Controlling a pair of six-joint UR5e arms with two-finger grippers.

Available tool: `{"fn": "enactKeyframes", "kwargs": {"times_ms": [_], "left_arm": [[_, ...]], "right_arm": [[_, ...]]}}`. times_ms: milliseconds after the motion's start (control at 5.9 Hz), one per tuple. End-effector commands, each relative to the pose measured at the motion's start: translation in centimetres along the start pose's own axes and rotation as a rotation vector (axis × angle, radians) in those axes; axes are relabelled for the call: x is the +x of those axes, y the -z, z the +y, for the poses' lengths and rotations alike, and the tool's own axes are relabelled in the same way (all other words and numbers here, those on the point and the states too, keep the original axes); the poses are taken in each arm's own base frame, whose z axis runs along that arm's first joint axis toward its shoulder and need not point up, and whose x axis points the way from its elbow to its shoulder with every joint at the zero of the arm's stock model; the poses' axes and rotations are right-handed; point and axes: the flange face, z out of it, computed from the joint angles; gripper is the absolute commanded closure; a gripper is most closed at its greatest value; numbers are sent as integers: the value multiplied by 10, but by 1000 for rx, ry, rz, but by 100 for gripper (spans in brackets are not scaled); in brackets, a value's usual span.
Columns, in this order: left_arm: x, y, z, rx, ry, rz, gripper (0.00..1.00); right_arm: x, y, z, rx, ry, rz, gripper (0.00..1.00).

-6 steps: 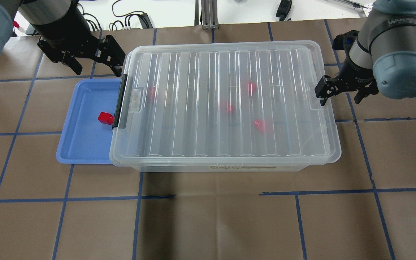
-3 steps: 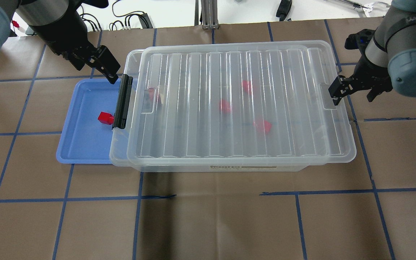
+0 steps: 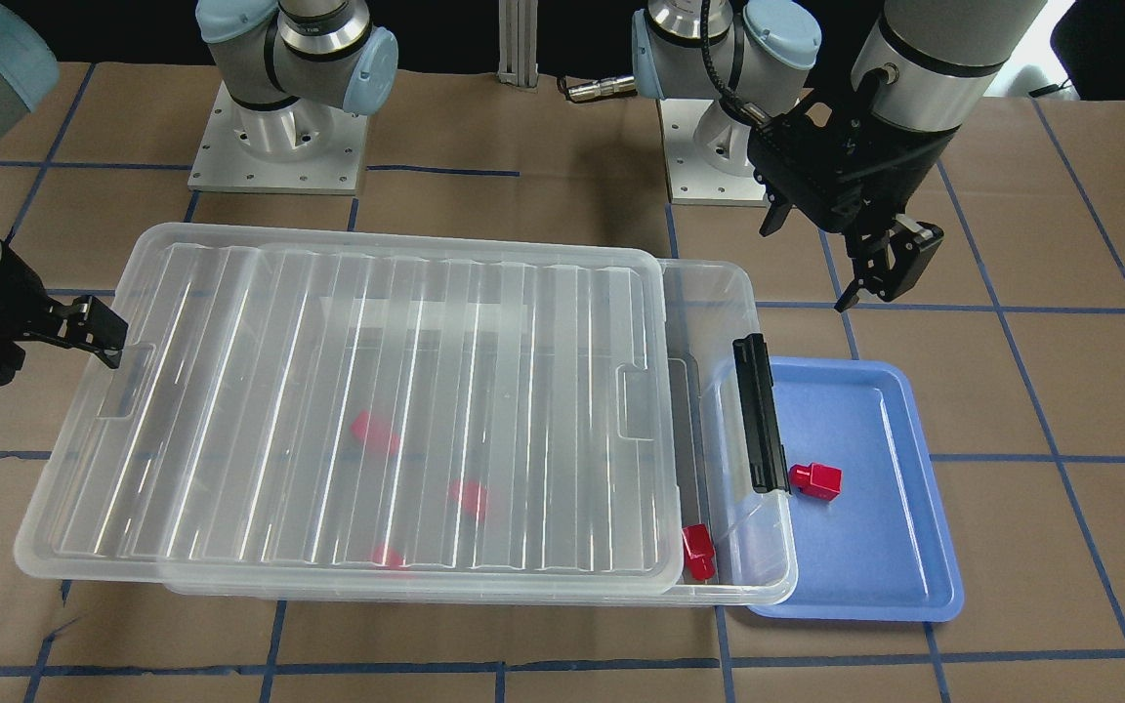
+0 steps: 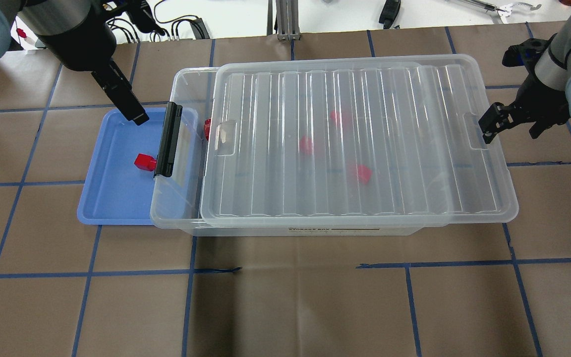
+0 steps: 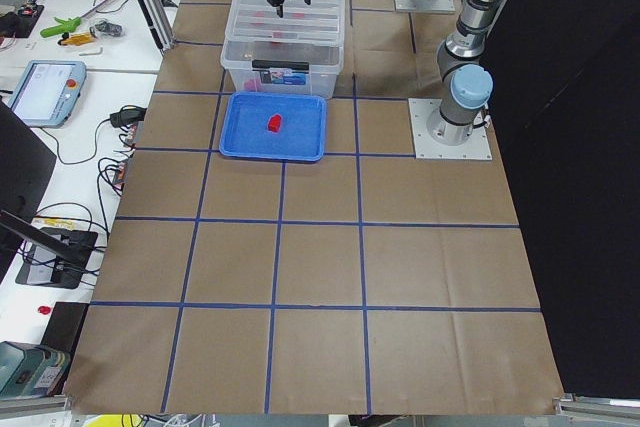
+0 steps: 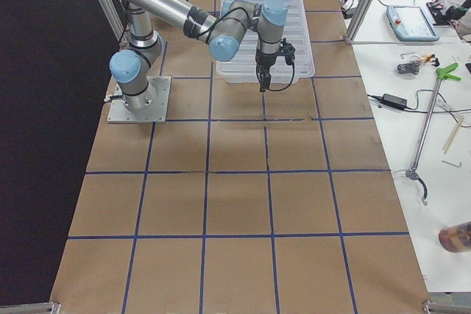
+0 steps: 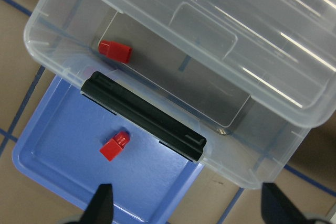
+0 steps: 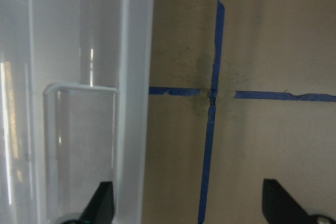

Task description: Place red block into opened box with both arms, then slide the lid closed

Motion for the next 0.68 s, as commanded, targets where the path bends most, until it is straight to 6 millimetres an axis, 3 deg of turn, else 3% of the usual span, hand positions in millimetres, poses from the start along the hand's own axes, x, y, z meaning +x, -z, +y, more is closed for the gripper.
{"fn": "enactKeyframes", "kwargs": {"times_ms": [0,339,508], "left_arm": [[-5,-13,1,-14,-283,21,2],[-9,-44,10,-77,-472,6,3],[-31,-64,42,-72,-510,-6,3]], "right_arm": [[34,0,6,5,-13,1,0],[67,-1,15,0,-41,19,0],[84,1,17,22,-66,34,0]]}}
